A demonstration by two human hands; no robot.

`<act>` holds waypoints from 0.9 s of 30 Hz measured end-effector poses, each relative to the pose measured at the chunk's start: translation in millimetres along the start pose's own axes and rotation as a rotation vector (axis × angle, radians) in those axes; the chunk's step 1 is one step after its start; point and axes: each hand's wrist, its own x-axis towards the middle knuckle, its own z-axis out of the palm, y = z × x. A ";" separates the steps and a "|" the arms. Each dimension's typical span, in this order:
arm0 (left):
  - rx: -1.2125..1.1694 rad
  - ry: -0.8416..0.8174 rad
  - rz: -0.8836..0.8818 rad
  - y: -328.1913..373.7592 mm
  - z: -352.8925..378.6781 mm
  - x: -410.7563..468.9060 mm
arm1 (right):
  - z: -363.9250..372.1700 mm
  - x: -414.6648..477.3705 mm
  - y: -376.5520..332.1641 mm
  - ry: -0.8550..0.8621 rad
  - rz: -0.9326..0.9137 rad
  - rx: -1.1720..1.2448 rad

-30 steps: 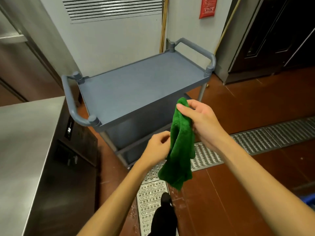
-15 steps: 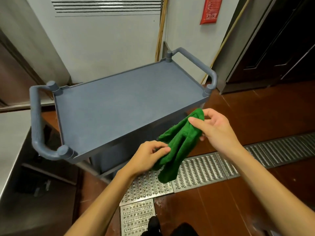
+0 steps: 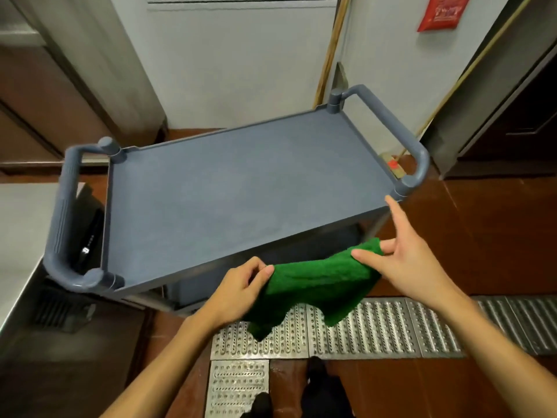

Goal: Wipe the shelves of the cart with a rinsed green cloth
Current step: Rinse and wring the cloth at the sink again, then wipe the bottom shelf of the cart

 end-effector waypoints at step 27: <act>0.397 0.196 0.178 -242.2 107.5 45.3 | 182.5 118.8 244.6 -0.130 -0.525 -0.130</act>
